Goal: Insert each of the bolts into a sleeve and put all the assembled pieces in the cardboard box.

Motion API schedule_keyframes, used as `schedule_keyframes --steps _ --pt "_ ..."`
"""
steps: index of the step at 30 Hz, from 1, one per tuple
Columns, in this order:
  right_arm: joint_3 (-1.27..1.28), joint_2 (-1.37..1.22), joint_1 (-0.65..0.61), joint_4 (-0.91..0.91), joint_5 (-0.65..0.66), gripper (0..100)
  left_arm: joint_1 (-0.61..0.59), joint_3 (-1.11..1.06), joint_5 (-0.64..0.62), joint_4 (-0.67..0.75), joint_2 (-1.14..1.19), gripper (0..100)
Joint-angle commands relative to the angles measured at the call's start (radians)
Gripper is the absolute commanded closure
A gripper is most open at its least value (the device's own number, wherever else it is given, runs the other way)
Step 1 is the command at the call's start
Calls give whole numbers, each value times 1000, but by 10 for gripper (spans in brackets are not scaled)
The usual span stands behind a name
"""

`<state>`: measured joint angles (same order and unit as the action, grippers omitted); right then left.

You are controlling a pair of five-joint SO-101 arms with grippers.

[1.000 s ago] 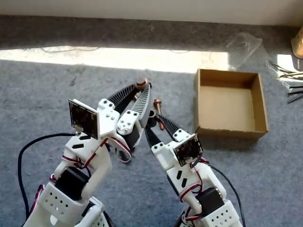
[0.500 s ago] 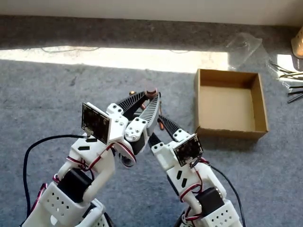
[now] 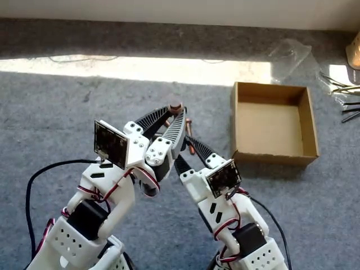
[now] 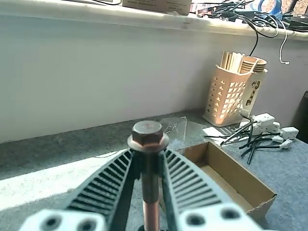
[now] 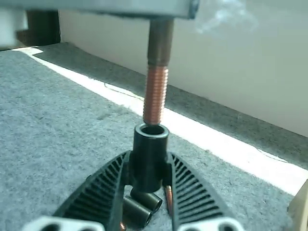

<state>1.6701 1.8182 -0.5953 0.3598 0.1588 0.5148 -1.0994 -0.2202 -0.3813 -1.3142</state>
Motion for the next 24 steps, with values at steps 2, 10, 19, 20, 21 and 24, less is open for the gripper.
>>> schedule_keyframes --steps 2,10,19,20,21,24 --pt "127 7 -7 2 11 993 -16 30 14 6 2 976" --pt "127 7 -7 2 11 993 -22 -10 14 48 2 976" --pt "127 7 -7 2 11 993 -22 -13 14 48 2 976" --pt "127 7 -7 2 11 993 -22 -13 14 48 2 976" --pt "127 7 -7 2 11 993 -22 -13 14 48 2 976" --pt "127 7 -7 2 11 993 -22 -13 14 48 2 976"
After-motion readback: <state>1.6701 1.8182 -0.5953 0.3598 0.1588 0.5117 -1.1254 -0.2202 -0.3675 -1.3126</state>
